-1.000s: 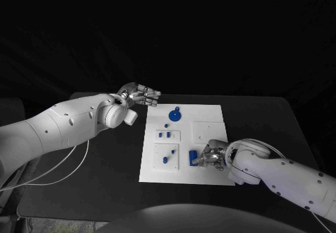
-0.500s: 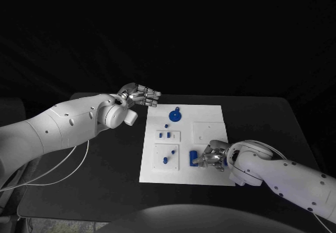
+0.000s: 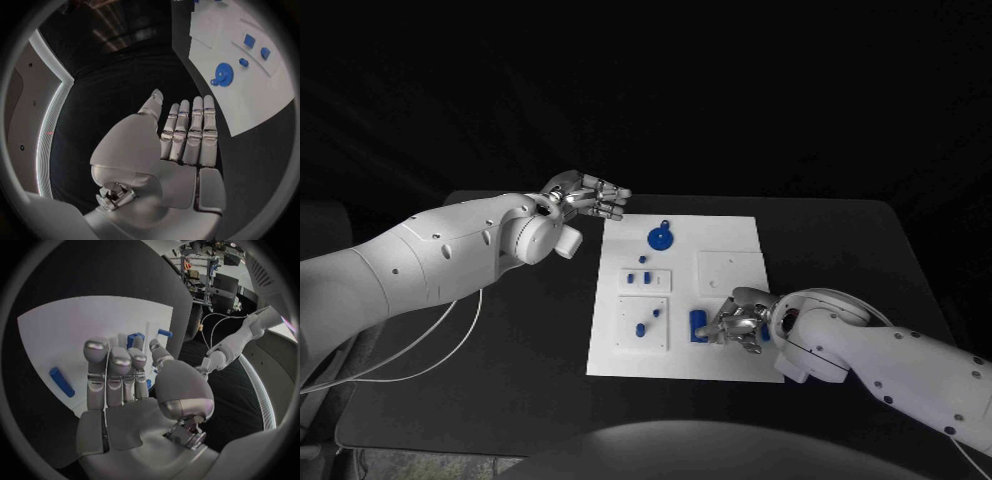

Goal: Assemble the parts on the task board

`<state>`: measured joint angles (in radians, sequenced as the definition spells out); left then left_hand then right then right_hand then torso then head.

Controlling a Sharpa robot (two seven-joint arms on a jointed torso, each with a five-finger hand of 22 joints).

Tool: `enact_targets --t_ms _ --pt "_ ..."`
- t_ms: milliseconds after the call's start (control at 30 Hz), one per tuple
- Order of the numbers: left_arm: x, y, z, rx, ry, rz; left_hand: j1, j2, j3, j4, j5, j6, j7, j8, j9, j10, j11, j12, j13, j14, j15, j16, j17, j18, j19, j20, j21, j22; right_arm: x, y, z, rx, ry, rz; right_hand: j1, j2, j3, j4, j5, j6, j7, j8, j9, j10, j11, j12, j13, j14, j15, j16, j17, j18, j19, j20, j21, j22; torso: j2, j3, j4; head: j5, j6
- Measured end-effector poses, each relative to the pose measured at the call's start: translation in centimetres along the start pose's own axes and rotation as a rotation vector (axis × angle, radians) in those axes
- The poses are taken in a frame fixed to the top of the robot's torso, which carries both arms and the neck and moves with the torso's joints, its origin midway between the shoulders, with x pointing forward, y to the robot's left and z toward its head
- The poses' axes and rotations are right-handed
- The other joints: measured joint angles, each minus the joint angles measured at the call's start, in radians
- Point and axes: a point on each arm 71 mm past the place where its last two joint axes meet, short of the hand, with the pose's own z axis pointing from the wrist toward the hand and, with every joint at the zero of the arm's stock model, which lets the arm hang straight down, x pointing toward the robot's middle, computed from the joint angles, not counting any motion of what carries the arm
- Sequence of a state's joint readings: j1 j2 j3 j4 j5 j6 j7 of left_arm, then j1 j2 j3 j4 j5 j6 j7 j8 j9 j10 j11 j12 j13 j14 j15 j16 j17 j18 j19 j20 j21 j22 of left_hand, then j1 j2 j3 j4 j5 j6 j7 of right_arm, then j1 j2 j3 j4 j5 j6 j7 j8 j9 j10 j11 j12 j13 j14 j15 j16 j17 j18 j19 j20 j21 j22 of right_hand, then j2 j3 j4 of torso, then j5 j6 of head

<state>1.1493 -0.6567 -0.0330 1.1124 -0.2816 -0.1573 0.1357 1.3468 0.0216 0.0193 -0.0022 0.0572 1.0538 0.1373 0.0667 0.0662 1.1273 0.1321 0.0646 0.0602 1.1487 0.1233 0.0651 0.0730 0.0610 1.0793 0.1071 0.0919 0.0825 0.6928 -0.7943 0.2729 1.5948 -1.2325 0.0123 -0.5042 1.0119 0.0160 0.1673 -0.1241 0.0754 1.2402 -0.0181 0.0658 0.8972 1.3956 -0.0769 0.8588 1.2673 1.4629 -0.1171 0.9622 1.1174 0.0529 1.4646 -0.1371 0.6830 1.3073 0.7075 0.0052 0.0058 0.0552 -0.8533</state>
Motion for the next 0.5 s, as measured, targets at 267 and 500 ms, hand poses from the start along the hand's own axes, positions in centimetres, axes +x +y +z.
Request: enact_targets --t_ms 267,500 --pt "-0.01 0.01 -0.01 0.0 0.0 0.0 0.0 0.0 0.0 0.0 0.0 0.0 0.0 0.0 0.0 0.0 0.0 0.0 0.0 0.0 0.0 0.0 0.0 0.0 0.0 0.0 0.0 0.0 0.39 -0.01 -0.02 -0.001 0.055 -0.028 0.039 -0.013 0.057 -0.087 0.17 0.0 0.0 0.0 -0.035 0.0 0.0 0.004 -0.007 0.0 0.0 0.004 -0.004 0.0 0.0 0.0 0.0 0.0 0.0 0.0001 0.0 -0.001 0.0" --pt "0.0 0.01 -0.01 0.0 0.001 0.0 -0.012 0.001 -0.002 0.008 0.0 0.0 0.0 0.0 0.0 0.0 0.0 0.0 0.0 0.0 0.0 0.0 0.0 0.0 0.0 0.0 0.0 -0.001 0.55 -0.01 0.04 0.011 0.072 -0.04 0.021 0.004 0.073 -0.09 0.172 0.0 0.0 0.0 -0.034 0.0 0.0 0.004 -0.01 0.0 0.0 0.009 -0.005 0.0 0.0 0.0 0.003 0.0 0.0 0.0001 0.0006 -0.001 -0.002"
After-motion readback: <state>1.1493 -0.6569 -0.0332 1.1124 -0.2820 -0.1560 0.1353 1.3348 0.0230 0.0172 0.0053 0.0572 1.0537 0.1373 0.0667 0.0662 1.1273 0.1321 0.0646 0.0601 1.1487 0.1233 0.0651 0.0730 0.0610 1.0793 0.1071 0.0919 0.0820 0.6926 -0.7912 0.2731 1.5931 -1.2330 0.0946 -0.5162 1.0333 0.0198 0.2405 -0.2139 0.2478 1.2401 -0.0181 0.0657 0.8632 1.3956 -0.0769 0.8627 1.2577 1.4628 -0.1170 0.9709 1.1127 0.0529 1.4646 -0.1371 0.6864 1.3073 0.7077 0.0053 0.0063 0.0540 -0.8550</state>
